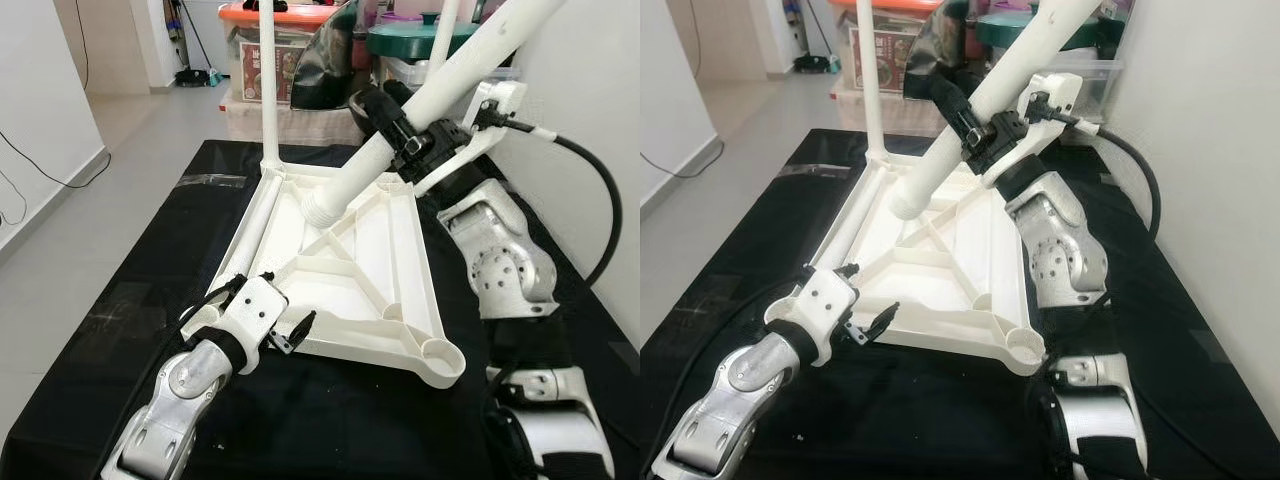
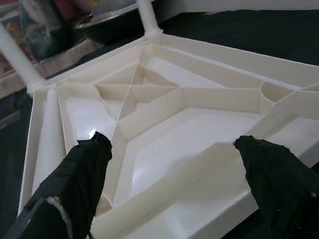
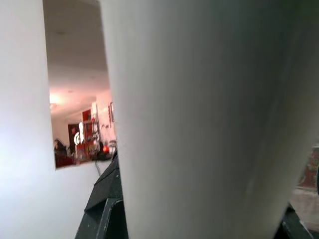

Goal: Building children table

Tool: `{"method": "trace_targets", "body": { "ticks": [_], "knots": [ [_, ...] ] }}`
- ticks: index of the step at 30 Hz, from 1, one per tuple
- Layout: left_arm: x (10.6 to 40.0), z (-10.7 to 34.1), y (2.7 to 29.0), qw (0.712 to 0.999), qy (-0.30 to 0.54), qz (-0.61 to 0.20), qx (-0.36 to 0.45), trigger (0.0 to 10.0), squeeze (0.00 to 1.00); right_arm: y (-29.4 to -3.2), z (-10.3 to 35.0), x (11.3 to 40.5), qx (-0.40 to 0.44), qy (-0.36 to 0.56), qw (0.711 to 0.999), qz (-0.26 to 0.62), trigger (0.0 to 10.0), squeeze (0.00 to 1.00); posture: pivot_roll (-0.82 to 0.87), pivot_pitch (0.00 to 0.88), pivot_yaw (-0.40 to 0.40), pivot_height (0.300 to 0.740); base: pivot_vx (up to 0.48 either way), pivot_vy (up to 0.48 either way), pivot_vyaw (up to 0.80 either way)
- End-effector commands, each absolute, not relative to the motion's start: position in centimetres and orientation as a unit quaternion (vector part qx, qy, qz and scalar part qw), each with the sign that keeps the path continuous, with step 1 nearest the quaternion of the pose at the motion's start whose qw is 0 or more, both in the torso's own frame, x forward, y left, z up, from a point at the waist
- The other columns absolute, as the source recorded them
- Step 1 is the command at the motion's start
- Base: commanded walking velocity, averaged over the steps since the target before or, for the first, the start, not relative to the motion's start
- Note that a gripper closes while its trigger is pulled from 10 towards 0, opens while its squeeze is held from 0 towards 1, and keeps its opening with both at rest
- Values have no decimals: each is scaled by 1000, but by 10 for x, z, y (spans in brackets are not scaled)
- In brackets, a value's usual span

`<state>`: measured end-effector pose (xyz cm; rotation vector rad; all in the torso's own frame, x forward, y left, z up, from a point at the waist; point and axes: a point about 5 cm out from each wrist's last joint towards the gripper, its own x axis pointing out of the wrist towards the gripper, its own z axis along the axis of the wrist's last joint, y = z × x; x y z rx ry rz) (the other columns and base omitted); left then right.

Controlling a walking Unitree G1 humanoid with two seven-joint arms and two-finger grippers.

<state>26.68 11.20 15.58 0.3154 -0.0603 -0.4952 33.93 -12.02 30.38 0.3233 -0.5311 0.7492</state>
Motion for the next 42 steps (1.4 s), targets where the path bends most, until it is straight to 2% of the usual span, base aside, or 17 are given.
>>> {"method": "trace_targets", "body": {
  "ticks": [1, 2, 4, 5, 17, 22, 23, 24, 25, 27, 29, 32, 35, 36, 38, 42],
  "knots": [
    [266, 154, 114, 961, -22, -236, 147, 10000, 0, -113, 305, 334, 143, -264, 880, 368, 0, 0, 92, 0, -90, 740, 0, 0, 0],
    [267, 154, 114, 960, -22, -236, 148, 10000, 63, -110, 302, 333, 140, -261, 878, 375, 0, 0, 92, 0, -90, 740, 0, 0, 0],
    [267, 154, 114, 960, -22, -237, 150, 10000, 55, -109, 301, 332, 137, -259, 877, 380, 0, 0, 92, 0, -90, 740, 0, 0, 0],
    [267, 153, 114, 959, -20, -239, 151, 10000, 0, -108, 301, 331, 134, -259, 876, 383, 0, 0, 92, 0, -90, 740, 0, 0, 0],
    [265, 154, 113, 958, -21, -249, 142, 10000, 0, -117, 297, 329, 90, -249, 883, 387, 0, 0, 80, 0, -90, 740, 0, 0, 0],
    [266, 153, 117, 965, -15, -219, 142, 10000, 0, -124, 295, 331, 82, -236, 899, 359, 0, 0, 73, 0, -92, 740, 0, 0, 0],
    [266, 156, 119, 970, -16, -206, 131, 10000, 0, -128, 287, 338, 94, -208, 926, 301, 9255, 0, 78, 0, -94, 740, 0, 0, 0],
    [266, 156, 119, 970, -16, -206, 131, 10000, 0, -128, 287, 338, 94, -208, 926, 301, 9255, 0, 78, 0, -94, 740, 0, 0, 0],
    [266, 157, 120, 974, -11, -193, 116, 10000, 0, -132, 280, 344, 101, -179, 942, 264, 10000, 0, 78, 0, -94, 740, 0, 0, 0],
    [266, 157, 121, 977, -8, -184, 105, 10000, 0, -135, 274, 348, 104, -160, 952, 239, 10000, 0, 78, 0, -94, 740, 0, 0, 0],
    [264, 153, 120, 977, 3, -185, 104, 10000, 0, -151, 263, 358, 120, -114, 976, 143, 10000, 0, 71, 0, -90, 740, 0, 0, 0],
    [264, 152, 119, 978, 10, -183, 102, 10000, 0, -158, 261, 361, 125, -90, 983, 101, 10000, 0, 68, 0, -89, 740, 0, 0, 0],
    [265, 152, 118, 979, 10, -182, 95, 10000, 0, -172, 265, 362, 65, -89, 994, 3, 10000, 0, 59, 0, -85, 740, 0, 0, 0],
    [265, 152, 118, 979, 10, -182, 95, 10000, 0, -172, 265, 362, 65, -89, 994, 3, 10000, 0, 59, 0, -85, 740, 0, 0, 0],
    [266, 153, 118, 979, 8, -182, 95, 10000, 0, -178, 271, 361, 14, -83, 995, -48, 10000, 0, 57, 0, -82, 740, 0, 0, 0],
    [267, 153, 118, 979, 8, -179, 94, 10000, 0, -175, 281, 363, 5, -96, 994, -54, 10000, 0, 59, 0, -83, 740, 0, 0, 0]
  ]
}}
